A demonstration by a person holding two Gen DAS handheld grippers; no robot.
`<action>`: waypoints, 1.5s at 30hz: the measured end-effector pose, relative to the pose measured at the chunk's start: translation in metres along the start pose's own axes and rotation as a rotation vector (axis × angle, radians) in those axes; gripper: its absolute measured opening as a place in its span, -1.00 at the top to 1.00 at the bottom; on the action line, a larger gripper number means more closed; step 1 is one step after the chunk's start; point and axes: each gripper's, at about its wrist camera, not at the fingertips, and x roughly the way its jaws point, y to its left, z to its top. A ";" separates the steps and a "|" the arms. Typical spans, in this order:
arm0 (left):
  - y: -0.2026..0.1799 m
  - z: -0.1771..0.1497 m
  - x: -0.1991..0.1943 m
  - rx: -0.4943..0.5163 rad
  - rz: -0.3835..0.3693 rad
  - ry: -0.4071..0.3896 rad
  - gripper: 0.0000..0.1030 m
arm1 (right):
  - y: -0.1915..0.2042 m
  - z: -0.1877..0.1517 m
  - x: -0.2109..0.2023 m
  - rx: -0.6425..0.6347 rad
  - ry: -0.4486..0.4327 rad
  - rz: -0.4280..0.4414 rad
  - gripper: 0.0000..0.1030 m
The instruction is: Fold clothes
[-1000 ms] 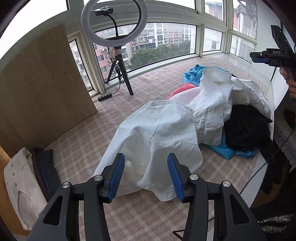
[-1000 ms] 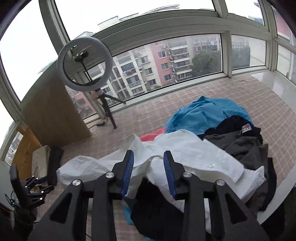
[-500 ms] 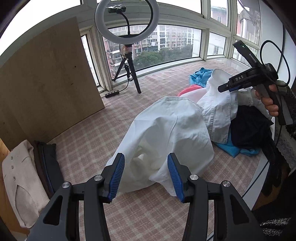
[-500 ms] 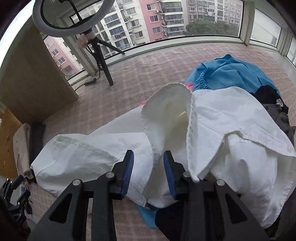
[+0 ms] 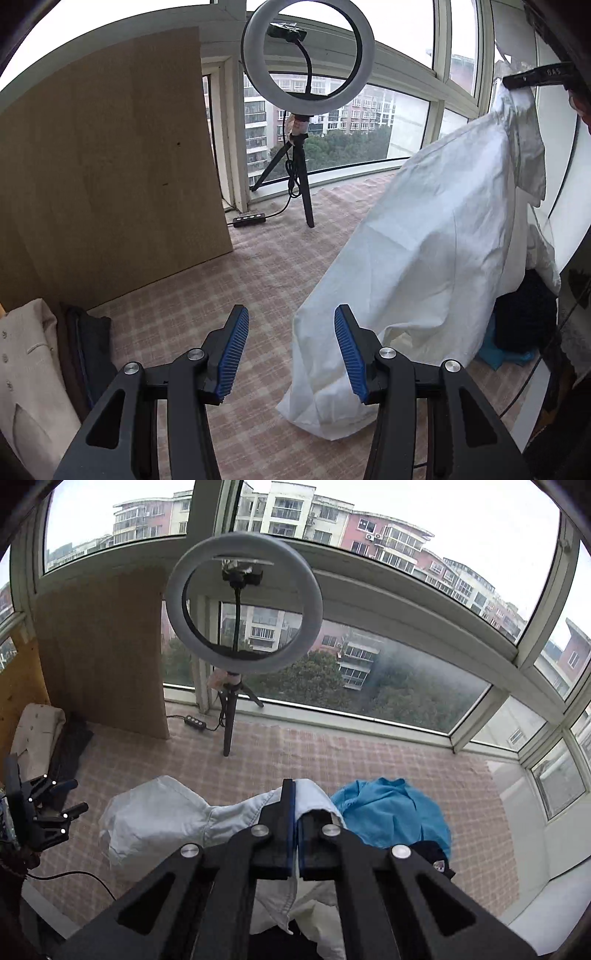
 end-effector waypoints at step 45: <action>-0.218 0.063 0.064 0.521 -0.267 0.203 -0.14 | -0.204 -0.339 0.007 0.317 0.280 0.015 0.99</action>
